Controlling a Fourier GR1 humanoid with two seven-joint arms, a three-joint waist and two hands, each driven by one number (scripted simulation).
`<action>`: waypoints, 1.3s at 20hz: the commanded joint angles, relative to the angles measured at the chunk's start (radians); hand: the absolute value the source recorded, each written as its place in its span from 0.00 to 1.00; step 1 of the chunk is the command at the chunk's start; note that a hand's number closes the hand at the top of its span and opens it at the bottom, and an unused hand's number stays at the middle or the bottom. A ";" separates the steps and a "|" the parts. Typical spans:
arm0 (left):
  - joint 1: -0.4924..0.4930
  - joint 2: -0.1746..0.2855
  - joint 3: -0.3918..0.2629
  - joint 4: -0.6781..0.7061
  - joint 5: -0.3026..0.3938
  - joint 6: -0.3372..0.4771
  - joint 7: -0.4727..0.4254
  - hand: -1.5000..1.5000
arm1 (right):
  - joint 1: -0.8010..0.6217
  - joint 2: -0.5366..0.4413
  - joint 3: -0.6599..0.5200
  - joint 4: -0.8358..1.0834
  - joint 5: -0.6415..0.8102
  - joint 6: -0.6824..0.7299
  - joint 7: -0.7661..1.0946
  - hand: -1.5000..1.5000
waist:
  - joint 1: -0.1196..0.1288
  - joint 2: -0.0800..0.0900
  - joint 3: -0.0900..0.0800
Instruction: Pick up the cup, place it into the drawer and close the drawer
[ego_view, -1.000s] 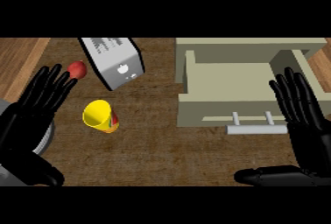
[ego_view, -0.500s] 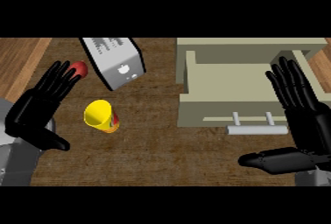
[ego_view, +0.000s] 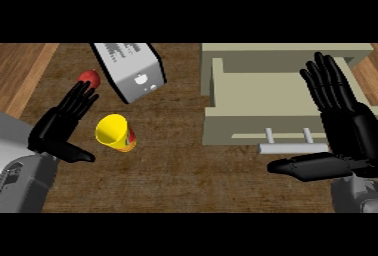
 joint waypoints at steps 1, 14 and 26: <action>-0.032 0.004 -0.007 0.211 -0.124 0.014 -0.182 0.00 | -0.030 -0.051 -0.063 -0.008 -0.054 0.037 0.036 0.00 | -0.009 0.002 -0.001; -0.207 0.049 -0.009 0.727 -0.279 0.035 -0.530 0.00 | -0.047 -0.037 -0.053 0.014 -0.043 0.039 0.036 0.00 | -0.019 0.008 -0.002; -0.172 -0.022 -0.024 0.785 -0.315 0.104 -0.691 0.00 | -0.056 -0.042 -0.067 0.017 -0.074 0.056 0.038 0.00 | -0.032 0.014 -0.004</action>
